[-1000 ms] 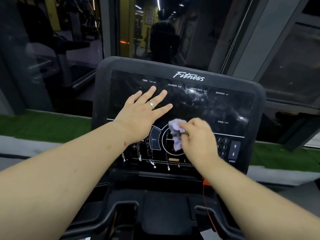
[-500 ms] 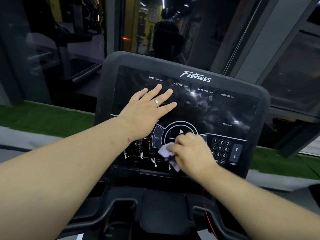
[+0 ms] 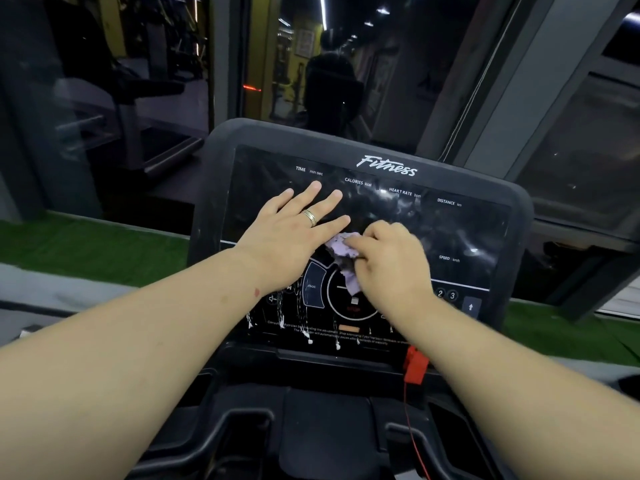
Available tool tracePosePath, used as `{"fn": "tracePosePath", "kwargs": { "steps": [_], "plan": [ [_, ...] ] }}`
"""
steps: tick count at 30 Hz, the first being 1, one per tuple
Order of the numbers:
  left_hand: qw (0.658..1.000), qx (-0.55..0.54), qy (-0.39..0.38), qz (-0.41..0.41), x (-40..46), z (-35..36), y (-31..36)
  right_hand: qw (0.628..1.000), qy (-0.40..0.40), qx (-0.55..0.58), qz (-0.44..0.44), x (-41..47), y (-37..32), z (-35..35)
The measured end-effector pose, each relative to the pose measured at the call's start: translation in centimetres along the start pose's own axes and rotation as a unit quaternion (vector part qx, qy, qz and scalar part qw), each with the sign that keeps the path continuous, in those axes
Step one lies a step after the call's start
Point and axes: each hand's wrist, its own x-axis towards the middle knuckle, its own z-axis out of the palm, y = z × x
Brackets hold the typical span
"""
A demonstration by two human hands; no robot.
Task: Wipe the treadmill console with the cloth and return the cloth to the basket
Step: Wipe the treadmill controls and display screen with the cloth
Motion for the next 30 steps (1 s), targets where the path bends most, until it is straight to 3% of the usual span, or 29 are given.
{"fn": "tracePosePath", "kwargs": {
  "steps": [2,5,8,12,17,22,26,28,30],
  "plan": [
    [1.0,0.005,0.001,0.003,0.1,0.2,0.1,0.999,-0.015,0.013,-0.031,-2.8,-0.8,1.0],
    [1.0,0.014,-0.002,0.003,0.0,0.1,0.1,0.983,-0.109,0.001,-0.148,-8.4,-1.7,2.1],
    [1.0,0.013,0.001,0.001,0.1,0.2,0.3,0.972,-0.124,-0.037,-0.198,-5.4,-0.5,1.4],
    [0.997,-0.067,0.007,-0.027,0.3,-1.1,1.0,0.999,-0.033,-0.009,-0.019,0.7,-0.9,-0.2],
    [0.964,-0.246,0.004,-0.1,-1.0,-3.0,2.0,0.985,-0.071,0.131,0.084,-1.3,-3.9,0.5],
    [0.916,-0.352,-0.005,-0.194,-3.2,-2.5,1.8,0.953,-0.129,0.27,0.037,-0.8,-5.8,0.0],
    [0.893,-0.366,-0.006,-0.264,-3.6,-3.3,0.1,0.882,-0.208,0.414,0.088,0.1,-5.9,-2.1],
    [0.894,-0.356,0.009,-0.271,-3.9,-3.4,-0.1,0.882,-0.194,0.417,0.103,1.0,-5.6,-2.5],
    [0.892,-0.35,0.034,-0.284,-4.0,-3.3,0.3,0.908,-0.139,0.381,0.105,2.4,-5.1,-2.7]
  ]
}}
